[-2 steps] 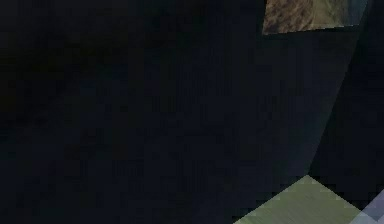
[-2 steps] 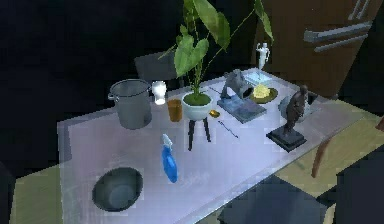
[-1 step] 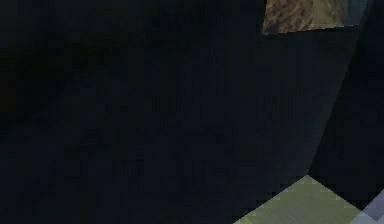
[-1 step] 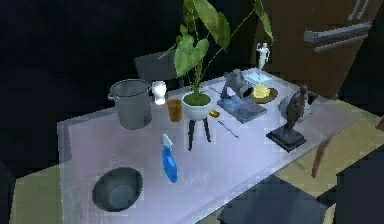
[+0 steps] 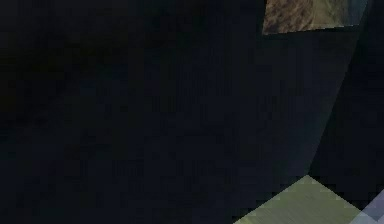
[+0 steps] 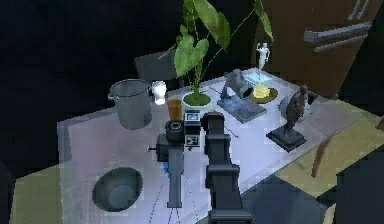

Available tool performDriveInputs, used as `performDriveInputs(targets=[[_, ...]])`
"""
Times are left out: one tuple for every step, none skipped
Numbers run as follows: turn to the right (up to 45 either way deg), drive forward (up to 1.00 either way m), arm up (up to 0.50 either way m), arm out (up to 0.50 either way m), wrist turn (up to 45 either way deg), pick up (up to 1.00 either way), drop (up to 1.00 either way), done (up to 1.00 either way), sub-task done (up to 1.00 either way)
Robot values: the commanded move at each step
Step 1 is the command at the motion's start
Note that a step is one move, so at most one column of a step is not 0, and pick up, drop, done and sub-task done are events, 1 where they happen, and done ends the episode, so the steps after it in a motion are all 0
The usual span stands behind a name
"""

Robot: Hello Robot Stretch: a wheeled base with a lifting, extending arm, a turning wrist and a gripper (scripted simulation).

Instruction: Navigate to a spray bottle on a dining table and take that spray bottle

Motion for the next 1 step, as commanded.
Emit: performDriveInputs(targets=[[0.0, 0.0, 0.0, 0.0, 45.0, 0.0, 0.0, 0.0, 0.0]])
